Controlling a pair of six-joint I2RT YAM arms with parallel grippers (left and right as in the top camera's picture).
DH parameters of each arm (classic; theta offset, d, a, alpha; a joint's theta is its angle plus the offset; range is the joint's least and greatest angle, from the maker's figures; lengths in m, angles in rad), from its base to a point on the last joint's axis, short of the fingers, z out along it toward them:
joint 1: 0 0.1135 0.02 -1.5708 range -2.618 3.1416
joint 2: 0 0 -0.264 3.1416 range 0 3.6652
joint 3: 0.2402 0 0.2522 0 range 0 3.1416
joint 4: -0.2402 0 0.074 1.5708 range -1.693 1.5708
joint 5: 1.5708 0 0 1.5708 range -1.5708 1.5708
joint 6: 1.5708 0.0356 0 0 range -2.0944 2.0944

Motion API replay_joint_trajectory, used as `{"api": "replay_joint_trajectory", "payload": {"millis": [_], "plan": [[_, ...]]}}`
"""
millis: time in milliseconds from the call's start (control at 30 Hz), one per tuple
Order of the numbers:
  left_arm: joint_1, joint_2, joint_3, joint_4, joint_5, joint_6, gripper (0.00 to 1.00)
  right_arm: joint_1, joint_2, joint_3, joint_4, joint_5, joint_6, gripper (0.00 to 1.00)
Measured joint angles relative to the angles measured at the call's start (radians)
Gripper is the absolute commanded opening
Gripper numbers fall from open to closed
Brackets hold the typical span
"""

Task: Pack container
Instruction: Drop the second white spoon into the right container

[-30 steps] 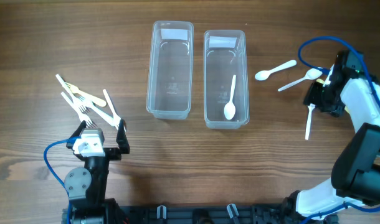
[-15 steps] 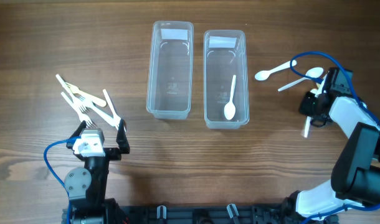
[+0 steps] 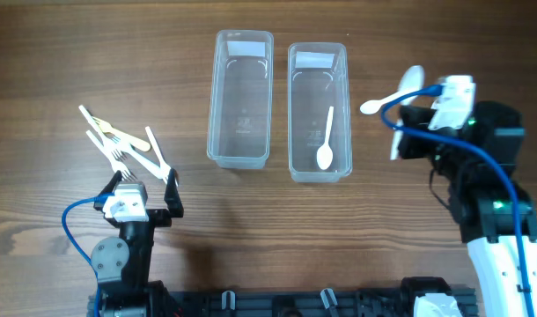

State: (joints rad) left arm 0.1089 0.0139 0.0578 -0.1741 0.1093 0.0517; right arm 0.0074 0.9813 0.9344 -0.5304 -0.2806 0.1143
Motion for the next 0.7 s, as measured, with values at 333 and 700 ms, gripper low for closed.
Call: {"api": "replay_joint_trajectory", "payload": {"millis": [333,700], "plan": [[0.0,0.0,0.0,0.0,0.0,0.0,1.0,0.29,0.494,-0.006,0.253,-0.022,0.134,0.65],[0.0,0.0,0.0,0.0,0.0,0.0,1.0,-0.049,0.109,0.071,-0.15,0.295,0.068,0.82]]}}
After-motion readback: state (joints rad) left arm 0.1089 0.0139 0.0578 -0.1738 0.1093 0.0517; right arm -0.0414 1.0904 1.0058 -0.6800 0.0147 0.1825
